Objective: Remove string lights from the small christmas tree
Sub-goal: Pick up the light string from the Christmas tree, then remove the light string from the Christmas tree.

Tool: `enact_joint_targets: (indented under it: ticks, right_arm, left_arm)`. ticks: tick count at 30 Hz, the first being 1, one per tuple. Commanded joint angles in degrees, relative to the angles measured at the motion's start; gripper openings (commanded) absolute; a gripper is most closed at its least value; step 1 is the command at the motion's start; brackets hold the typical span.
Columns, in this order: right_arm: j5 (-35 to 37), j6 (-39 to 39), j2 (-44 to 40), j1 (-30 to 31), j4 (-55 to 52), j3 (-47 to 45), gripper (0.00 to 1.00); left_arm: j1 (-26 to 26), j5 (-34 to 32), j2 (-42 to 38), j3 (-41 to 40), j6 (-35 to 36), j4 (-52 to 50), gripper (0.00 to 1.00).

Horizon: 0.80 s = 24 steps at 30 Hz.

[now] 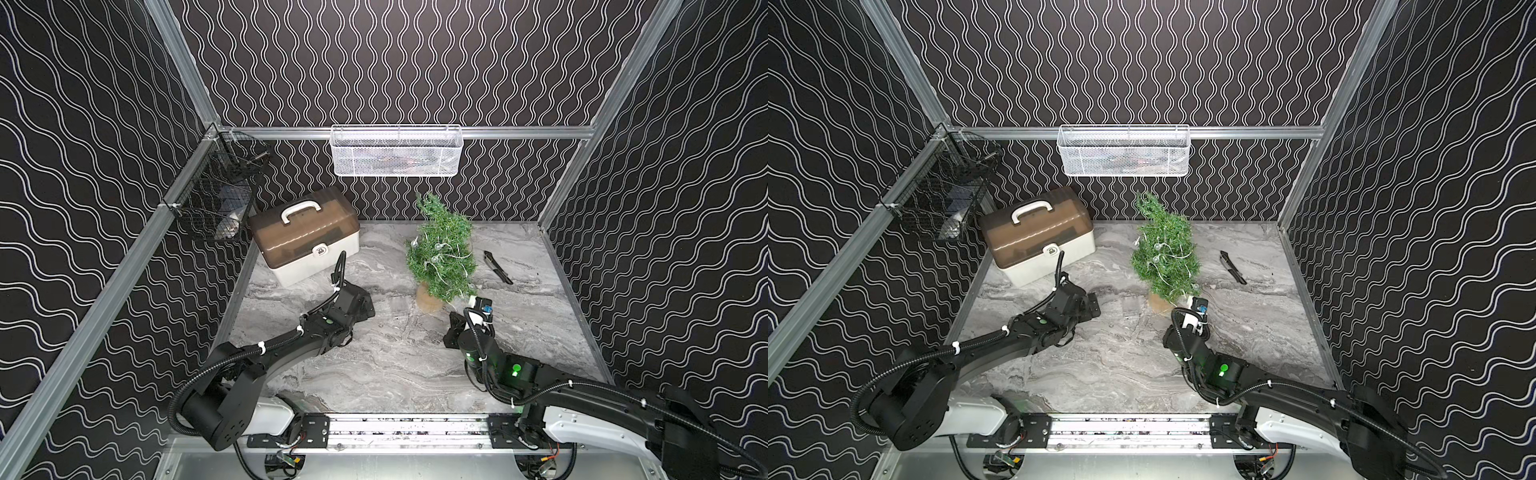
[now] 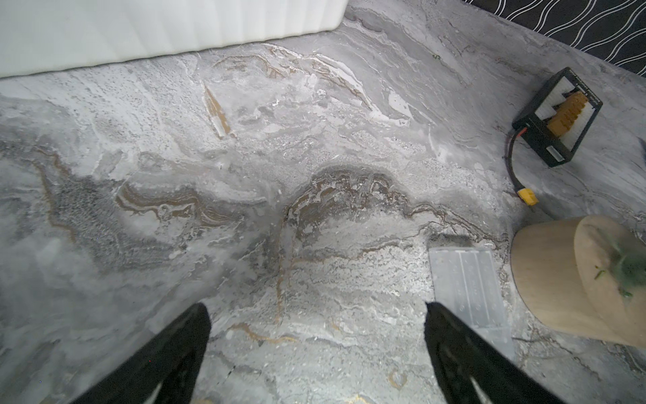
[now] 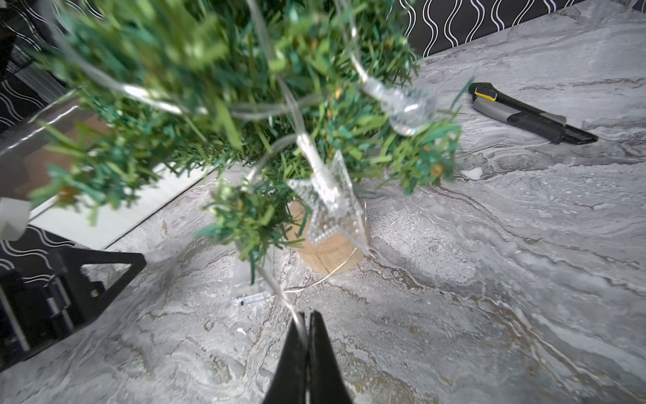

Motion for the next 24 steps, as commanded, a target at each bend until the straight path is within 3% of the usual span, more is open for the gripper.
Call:
enact_joint_targets:
  ticks: [1,5,13,18,24]
  right_arm:
    - [-1.23,-2.29,-1.54,0.11,-7.24,2.11,0.0]
    - [-2.98,-4.79,-2.16,0.11,-11.79,6.4,0.0]
    - [-12.06,-11.8,-2.24,0.11,-9.69,11.95,0.0]
    - [-7.89,-12.71,-3.63,0.11,-11.96,15.87,0.0]
    - [0.41,-12.93,-7.76,-2.25,-15.79,14.33,0.0]
  left_arm:
    - [-0.01,-1.0,0.23,0.52,-0.59,0.3,0.99]
    - [-0.05,-1.04,-0.04,0.61,-0.37,0.03,0.99]
    - [-0.05,-1.09,-0.46,0.95,-0.58,-0.53,0.99]
    - [0.03,-1.18,-1.02,0.78,-0.54,-0.87,0.99]
    - [-0.01,-1.36,-1.19,0.75,-1.0,-0.98,0.99]
